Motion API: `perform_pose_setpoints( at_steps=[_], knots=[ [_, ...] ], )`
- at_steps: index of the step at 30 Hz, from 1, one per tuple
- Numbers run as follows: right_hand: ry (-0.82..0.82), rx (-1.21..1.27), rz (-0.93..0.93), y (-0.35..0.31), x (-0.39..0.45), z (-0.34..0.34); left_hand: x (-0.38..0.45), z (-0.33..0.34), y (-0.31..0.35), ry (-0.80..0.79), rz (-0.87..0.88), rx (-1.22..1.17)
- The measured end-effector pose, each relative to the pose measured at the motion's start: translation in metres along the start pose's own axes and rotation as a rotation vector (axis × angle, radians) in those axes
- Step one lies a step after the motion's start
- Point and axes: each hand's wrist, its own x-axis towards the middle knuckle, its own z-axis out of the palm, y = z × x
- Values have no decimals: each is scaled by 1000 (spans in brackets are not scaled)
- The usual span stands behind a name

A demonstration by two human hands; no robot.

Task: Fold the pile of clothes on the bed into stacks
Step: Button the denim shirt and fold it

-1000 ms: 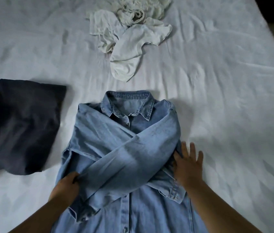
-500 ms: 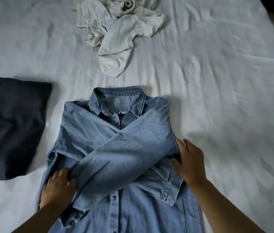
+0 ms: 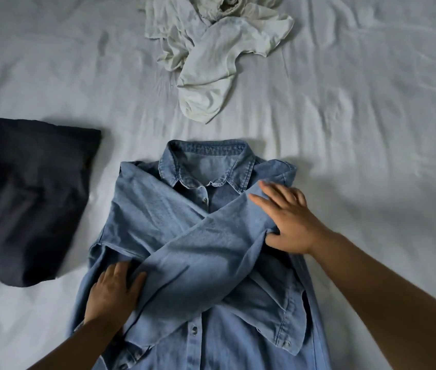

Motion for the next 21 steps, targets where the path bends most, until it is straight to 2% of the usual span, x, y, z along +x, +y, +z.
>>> perform_pose_setpoints(
  at_steps=[2, 3, 6, 8, 11, 13, 16, 21],
  knots=[
    [-217, -46, -30, 3, 15, -11, 4, 0, -4, -32, 17, 18],
    [-236, -54, -22, 6, 20, -15, 5, 0, -5, -37, 30, 16],
    [-34, 66, 160, 14, 37, -17, 2, 4, -8, 5, 61, 5],
    [50, 17, 202, 13, 47, -9, -3, 8, -10, 46, 89, 25],
    [-2, -79, 116, 12, 44, 15, -12, 14, -15, 83, 108, 80],
    [-39, -133, 97, 22, 29, 35, -13, 16, -20, 75, 50, 105],
    [-92, -145, 156, 35, 19, 43, -11, 16, -24, 51, 36, 149],
    [-55, -155, 272, 48, 38, 33, -8, 11, -29, 34, 96, 197]
  ],
)
